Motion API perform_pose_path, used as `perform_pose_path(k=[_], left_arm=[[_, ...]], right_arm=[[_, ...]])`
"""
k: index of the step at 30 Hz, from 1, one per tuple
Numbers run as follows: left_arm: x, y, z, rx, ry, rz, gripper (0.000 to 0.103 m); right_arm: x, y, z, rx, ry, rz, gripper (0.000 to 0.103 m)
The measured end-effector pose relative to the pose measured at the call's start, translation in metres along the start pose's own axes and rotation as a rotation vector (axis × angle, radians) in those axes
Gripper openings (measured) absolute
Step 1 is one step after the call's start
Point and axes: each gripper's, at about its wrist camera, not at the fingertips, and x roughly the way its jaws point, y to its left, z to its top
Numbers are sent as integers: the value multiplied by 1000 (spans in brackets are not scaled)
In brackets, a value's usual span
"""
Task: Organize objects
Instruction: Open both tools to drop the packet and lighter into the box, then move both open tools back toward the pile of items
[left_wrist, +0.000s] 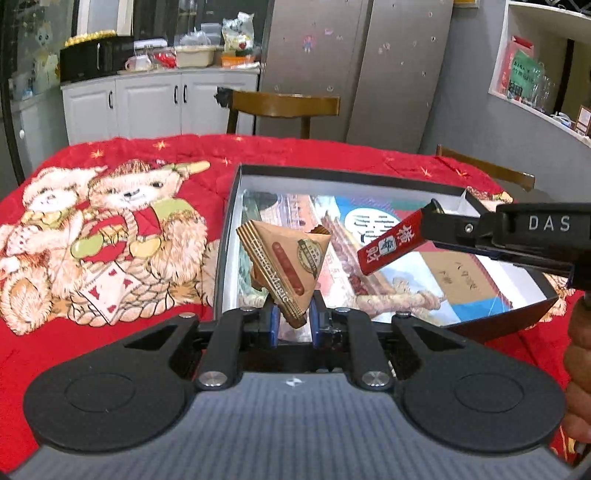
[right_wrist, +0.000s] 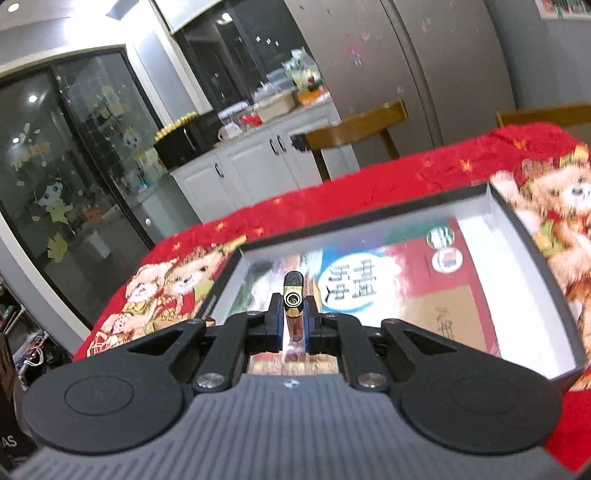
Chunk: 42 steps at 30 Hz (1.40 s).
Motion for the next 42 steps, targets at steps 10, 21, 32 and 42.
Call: perform_pose_path(k=[10,21,32,42], left_arm=[[9,1,5,5,32,-2,19],[8,7,6,-28,33,-25,23],[-42,23,23,-85,-52,-25,46],[-157,10,43,20,-304,46,64]], right_arm=[[1,0,0,10,18,3,12],[1,14,-2,-42,62,-10,13],[-43,35,12,-65,-7,22,55],[-141,63,21,-156,-255,17,87]])
